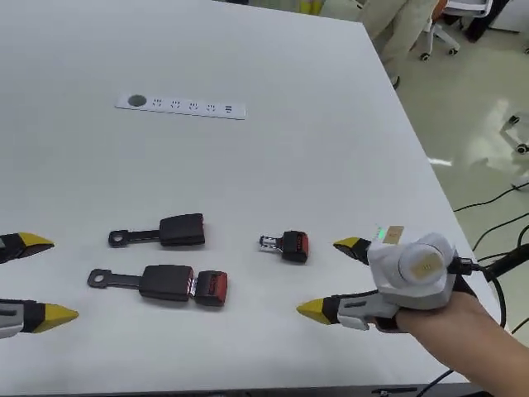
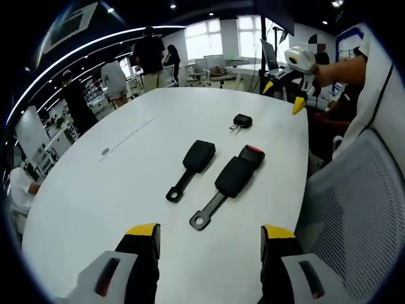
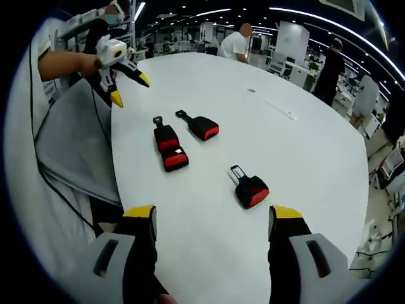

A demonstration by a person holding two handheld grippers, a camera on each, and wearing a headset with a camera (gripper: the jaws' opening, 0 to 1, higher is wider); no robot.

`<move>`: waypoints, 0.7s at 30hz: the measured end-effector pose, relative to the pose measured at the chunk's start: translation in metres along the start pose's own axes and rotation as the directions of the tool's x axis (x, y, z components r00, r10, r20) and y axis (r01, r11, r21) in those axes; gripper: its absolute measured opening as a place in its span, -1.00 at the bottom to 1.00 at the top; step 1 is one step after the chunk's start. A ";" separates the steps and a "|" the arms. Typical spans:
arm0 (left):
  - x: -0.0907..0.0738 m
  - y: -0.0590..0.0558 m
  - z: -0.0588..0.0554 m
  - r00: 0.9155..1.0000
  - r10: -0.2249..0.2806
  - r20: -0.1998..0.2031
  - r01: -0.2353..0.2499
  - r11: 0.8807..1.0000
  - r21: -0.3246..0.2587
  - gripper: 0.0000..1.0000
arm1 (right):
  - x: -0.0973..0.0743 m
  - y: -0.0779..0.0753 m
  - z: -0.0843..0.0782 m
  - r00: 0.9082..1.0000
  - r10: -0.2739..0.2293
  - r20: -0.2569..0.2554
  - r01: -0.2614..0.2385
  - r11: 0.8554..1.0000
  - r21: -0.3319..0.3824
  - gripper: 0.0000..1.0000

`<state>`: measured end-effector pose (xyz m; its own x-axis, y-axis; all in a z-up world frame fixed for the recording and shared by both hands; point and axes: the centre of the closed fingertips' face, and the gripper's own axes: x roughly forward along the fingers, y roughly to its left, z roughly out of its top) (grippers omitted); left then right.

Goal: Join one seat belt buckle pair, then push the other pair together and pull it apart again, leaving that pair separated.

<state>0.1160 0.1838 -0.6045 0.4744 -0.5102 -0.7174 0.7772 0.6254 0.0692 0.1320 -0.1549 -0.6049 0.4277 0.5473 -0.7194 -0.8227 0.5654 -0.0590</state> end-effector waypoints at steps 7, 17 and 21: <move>-0.018 0.007 -0.011 0.996 0.049 0.070 -0.039 0.990 -0.133 0.57 | -0.007 0.005 0.005 0.999 -0.028 0.041 0.025 0.998 0.057 0.62; -0.025 0.001 -0.013 0.992 0.089 0.094 -0.069 0.978 -0.197 1.00 | -0.012 0.009 0.009 0.992 -0.089 0.094 0.078 0.991 0.111 1.00; -0.025 0.003 -0.016 0.990 0.104 0.091 -0.084 0.976 -0.199 1.00 | -0.011 0.014 0.004 0.993 -0.081 0.086 0.071 0.991 0.114 1.00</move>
<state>0.0995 0.2079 -0.5974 0.5880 -0.4943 -0.6403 0.6366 0.7711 -0.0106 0.1174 -0.1507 -0.5952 0.5232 0.5508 -0.6503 -0.7425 0.6691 -0.0307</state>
